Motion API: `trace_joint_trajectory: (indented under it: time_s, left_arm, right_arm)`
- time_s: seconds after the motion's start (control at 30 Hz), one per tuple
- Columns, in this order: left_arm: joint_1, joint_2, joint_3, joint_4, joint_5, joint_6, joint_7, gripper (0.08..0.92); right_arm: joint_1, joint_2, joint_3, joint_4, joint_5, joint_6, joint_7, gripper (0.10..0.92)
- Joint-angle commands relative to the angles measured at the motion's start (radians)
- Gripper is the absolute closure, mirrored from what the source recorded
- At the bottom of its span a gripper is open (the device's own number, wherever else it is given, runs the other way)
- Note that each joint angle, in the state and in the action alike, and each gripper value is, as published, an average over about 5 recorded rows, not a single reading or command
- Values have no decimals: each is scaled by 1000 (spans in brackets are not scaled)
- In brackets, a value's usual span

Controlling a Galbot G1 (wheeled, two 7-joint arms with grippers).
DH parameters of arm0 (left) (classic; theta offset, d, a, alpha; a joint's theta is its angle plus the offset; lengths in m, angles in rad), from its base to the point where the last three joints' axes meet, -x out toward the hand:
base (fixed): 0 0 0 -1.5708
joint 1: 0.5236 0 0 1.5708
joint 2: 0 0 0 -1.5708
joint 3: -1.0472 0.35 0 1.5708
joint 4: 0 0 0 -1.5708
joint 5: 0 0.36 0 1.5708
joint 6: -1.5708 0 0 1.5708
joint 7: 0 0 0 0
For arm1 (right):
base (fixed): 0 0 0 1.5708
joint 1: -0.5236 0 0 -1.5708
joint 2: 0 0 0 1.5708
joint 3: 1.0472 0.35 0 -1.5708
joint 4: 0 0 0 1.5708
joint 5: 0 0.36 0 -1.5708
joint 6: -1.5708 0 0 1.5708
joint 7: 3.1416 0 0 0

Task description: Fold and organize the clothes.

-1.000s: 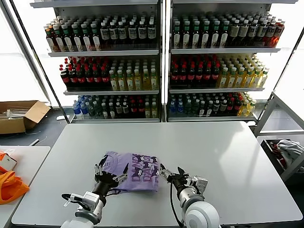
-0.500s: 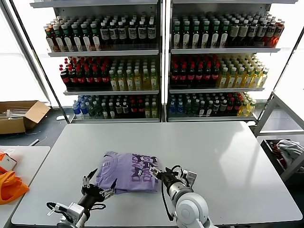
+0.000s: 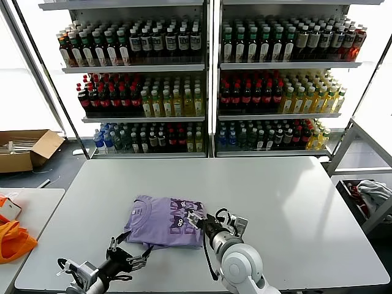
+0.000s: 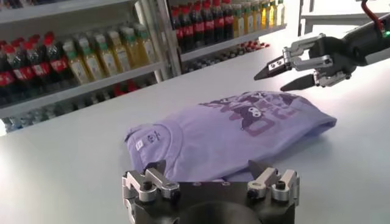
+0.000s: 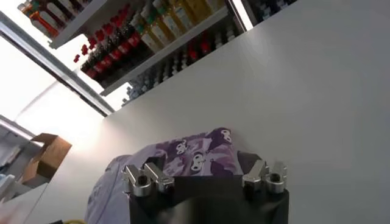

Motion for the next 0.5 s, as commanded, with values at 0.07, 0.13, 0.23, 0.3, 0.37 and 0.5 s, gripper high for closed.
trace_joint_trajectory:
  time_s: [0.07,0.13,0.23,0.3,0.37,0.5]
  left_arm:
    - [-20,42,9,64,-85,18,28,177]
    - [-29,37,13,76,-84,18,22,177]
    - [-38,29,15,90,-83,18,14,177]
    - [-42,23,17,94,-79,17,11,177]
    - [-46,16,19,97,-75,17,6,177]
    - [-58,-3,22,108,-72,16,-4,177]
  right_arm:
    - [4,9,-3,-14,12,-2,2,249]
    - [1,10,0,-11,13,-3,3,253]
    - [-7,7,2,4,15,-7,7,262]
    - [-13,4,3,15,15,-9,10,267]
    - [-18,1,5,22,16,-9,13,271]
    - [-27,-2,5,30,15,-9,19,281]
